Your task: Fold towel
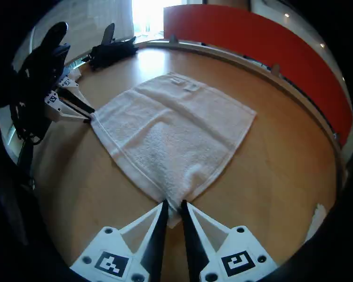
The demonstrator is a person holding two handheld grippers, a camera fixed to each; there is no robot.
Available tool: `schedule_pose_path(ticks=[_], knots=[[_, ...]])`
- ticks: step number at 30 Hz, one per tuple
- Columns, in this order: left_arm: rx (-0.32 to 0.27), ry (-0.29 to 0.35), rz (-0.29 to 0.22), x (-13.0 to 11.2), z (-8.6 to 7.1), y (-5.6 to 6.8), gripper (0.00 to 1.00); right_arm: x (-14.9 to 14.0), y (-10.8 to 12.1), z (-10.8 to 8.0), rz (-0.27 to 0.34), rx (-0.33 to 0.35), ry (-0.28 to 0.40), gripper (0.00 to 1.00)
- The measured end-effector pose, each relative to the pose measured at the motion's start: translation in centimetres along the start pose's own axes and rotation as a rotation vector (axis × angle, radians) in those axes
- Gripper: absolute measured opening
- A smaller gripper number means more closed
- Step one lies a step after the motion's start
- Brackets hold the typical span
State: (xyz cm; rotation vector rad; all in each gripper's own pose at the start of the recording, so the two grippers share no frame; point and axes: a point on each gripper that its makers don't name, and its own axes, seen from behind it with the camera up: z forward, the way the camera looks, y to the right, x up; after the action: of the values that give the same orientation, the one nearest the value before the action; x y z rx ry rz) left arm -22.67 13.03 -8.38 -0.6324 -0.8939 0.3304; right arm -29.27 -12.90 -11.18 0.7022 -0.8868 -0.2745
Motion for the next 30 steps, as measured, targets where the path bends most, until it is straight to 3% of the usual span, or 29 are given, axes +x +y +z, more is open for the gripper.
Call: schedule_pose_path(ticks=[1,6,15,24,30], knots=[[0.003,-0.001,-0.004,0.0,0.0,-0.1,0.19,0.0,0.0,0.0,0.002,0.000,0.000,0.20],[0.006,-0.001,-0.015,0.0,-0.1,-0.1,0.15,0.0,-0.1,0.0,0.000,-0.001,-0.001,0.20],[-0.003,-0.019,0.011,0.0,-0.1,0.1,0.11,0.0,0.0,0.0,-0.007,0.005,-0.004,0.19],[-0.030,-0.043,-0.041,-0.1,-0.4,0.3,0.08,0.2,-0.2,-0.3,-0.024,0.015,0.007,0.16],[-0.030,-0.037,-0.078,0.2,-1.4,0.8,0.08,0.9,0.0,-0.9,-0.029,0.010,0.019,0.16]])
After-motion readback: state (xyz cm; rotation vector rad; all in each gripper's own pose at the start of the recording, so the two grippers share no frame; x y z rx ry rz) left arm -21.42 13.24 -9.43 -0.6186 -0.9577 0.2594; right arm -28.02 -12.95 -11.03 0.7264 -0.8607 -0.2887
